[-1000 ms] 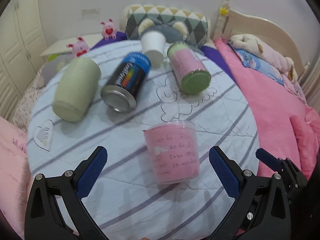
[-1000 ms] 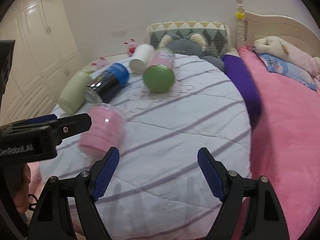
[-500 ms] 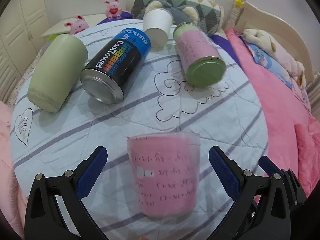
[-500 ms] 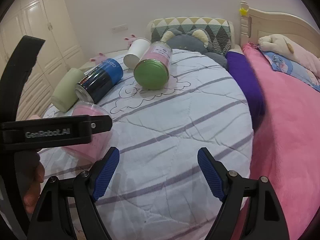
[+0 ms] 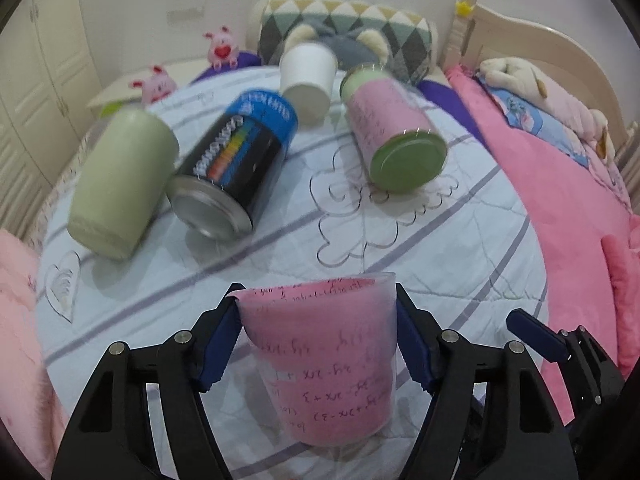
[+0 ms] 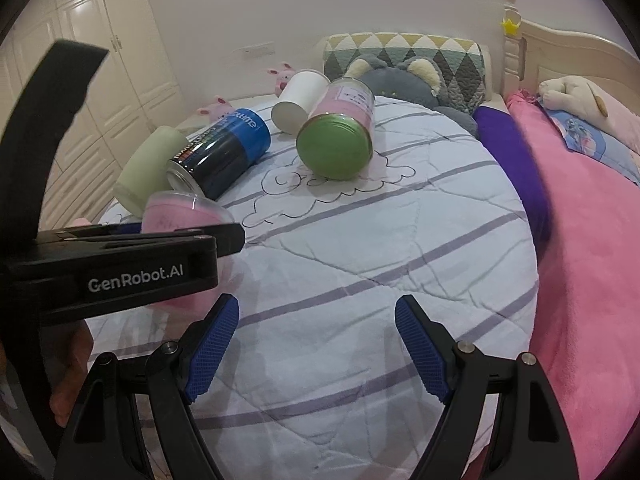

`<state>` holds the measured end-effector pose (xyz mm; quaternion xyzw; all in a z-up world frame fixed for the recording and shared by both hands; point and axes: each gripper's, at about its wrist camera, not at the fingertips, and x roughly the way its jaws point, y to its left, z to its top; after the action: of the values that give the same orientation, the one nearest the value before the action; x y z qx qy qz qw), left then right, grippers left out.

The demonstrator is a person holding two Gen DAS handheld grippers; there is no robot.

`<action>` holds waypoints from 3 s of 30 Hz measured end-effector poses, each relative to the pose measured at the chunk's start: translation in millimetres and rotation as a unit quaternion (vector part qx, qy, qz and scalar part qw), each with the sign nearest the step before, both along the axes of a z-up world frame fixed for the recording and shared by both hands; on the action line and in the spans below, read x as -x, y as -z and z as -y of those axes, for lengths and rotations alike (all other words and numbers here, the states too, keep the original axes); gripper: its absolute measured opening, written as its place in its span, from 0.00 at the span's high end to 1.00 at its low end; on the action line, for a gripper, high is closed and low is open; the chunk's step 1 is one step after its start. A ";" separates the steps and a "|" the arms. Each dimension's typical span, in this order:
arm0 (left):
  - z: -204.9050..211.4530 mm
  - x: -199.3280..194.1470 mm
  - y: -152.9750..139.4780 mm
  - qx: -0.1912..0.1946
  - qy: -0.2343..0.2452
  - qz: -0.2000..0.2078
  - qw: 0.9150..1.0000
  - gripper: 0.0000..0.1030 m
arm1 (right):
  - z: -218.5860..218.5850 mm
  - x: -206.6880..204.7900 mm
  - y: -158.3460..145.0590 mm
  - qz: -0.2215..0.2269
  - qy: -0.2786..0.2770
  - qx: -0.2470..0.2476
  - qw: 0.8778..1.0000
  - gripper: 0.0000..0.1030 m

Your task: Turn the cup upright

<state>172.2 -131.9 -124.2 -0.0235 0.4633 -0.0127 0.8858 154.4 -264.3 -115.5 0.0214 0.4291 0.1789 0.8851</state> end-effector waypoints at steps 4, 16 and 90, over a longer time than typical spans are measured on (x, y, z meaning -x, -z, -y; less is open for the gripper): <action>-1.0 2.6 -9.7 -0.006 0.006 0.036 0.999 0.31 | -2.3 -0.5 0.2 0.003 0.001 -0.004 1.000 0.20; -1.0 4.3 -10.5 -0.025 0.008 0.068 0.997 0.31 | -7.3 -3.9 3.3 0.008 0.004 -0.008 1.000 0.20; -130.0 171.6 -106.6 -0.040 0.015 0.214 0.976 0.00 | -89.0 116.7 -130.4 0.183 0.095 0.032 0.978 0.21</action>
<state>0.6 -1.9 -17.6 0.0224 0.2638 -0.0120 0.9642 37.7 -175.4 14.9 0.0007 0.2618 0.0805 0.9617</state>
